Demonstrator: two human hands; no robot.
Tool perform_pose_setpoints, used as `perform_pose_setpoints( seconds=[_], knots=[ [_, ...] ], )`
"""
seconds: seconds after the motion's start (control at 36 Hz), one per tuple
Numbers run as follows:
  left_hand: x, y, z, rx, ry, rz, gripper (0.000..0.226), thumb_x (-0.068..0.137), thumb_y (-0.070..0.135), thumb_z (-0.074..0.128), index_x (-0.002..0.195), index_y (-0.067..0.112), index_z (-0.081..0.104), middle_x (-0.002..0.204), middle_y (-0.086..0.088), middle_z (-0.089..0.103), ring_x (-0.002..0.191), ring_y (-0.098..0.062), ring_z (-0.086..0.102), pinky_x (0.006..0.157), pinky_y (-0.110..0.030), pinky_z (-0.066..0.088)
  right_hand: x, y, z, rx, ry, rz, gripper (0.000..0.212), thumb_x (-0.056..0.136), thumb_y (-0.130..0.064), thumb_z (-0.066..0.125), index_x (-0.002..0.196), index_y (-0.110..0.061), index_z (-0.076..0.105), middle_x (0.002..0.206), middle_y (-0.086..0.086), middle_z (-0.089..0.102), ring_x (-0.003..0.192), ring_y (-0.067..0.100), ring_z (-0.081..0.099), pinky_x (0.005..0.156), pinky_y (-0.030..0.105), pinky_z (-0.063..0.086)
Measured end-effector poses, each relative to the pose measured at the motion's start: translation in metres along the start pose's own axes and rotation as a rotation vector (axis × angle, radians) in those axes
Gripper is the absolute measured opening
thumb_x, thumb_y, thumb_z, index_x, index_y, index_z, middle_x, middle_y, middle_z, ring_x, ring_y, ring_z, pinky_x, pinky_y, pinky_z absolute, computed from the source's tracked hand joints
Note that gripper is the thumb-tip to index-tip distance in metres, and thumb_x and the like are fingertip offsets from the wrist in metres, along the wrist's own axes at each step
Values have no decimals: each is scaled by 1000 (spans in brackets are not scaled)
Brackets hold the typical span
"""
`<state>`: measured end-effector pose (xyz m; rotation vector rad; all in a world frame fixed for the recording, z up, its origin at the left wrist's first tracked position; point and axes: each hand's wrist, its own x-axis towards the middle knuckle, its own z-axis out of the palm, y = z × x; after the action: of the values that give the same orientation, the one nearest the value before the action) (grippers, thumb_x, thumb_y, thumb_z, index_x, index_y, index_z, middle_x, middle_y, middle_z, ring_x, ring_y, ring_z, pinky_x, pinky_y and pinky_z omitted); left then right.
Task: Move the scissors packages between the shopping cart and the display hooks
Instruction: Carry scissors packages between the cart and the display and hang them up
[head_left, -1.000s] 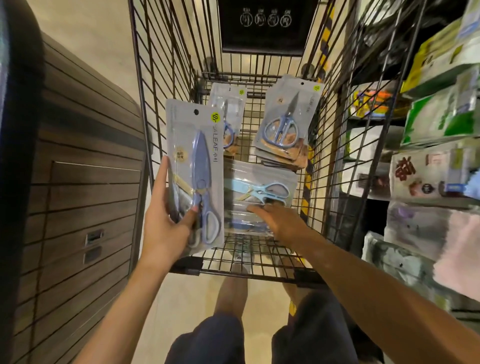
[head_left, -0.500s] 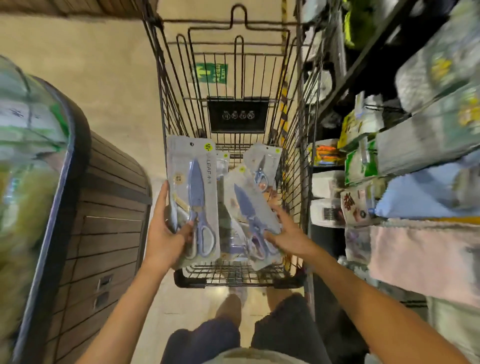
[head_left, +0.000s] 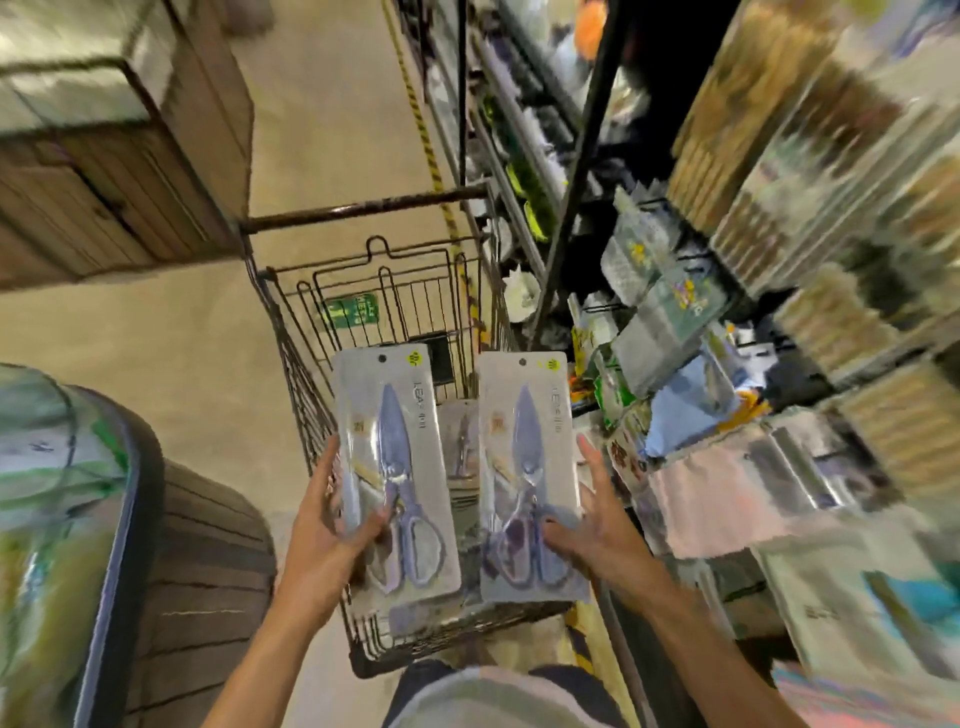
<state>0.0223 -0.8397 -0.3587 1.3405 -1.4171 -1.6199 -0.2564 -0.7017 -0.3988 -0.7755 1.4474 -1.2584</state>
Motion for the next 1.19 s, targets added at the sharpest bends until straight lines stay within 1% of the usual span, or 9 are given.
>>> perform_pose_setpoints(
  seconds=[0.11,0.25,0.44,0.56,0.64,0.83,0.94,1.08,1.19],
  knots=[
    [-10,14,20,8,-63,61,95,78,12,81,142,65,36,150,11,51,128,-18,61,95,-40,58,-34,-12,-9,75,35,-79,103,81,-3,81,153,-44,21,153,-1,49,137,18,52,101,33,53],
    [-34,27,49,59,-166,118,98,79,8,82,145,63,33,146,8,55,119,-18,66,83,-27,61,-83,-16,-29,5,184,-171,102,81,-12,82,154,-50,23,160,-2,38,146,22,41,115,60,36],
    [-91,44,103,131,-295,219,93,83,10,79,142,67,35,152,13,48,119,-3,64,82,-23,61,-176,-2,-57,25,343,-234,101,88,1,73,157,-44,15,160,-7,37,145,17,42,114,49,42],
    [-129,42,132,157,-366,242,91,84,14,79,143,66,34,135,25,60,111,-2,67,95,-46,58,-231,9,-67,80,408,-252,99,90,14,63,160,-35,12,164,-5,30,147,20,39,111,46,45],
    [-151,37,149,162,-458,250,89,83,14,79,142,65,37,148,19,51,118,7,61,98,-35,57,-274,19,-66,93,508,-234,99,89,16,62,159,-36,14,162,-4,34,144,21,43,106,43,50],
    [-187,35,192,165,-705,307,87,84,-1,75,143,51,39,120,36,62,100,21,61,83,-13,55,-367,28,-48,127,859,-286,100,80,-24,84,155,-46,22,162,-13,31,147,14,38,115,52,40],
    [-199,27,205,183,-874,302,91,81,4,79,145,56,41,143,20,57,124,-1,60,104,-36,53,-412,37,-20,198,1010,-295,99,80,-15,82,151,-54,25,159,-2,40,143,22,45,112,51,44],
    [-222,19,217,200,-1085,352,92,81,8,81,141,64,39,148,21,51,133,-2,53,106,-33,50,-457,44,33,255,1213,-286,99,85,1,76,152,-53,25,154,0,48,137,22,52,106,49,50],
    [-251,1,217,243,-1264,366,93,84,5,79,145,60,36,150,15,52,132,-10,56,105,-42,52,-490,56,86,209,1397,-234,100,86,9,71,156,-39,20,155,-15,44,139,8,47,98,24,52]
  ],
)
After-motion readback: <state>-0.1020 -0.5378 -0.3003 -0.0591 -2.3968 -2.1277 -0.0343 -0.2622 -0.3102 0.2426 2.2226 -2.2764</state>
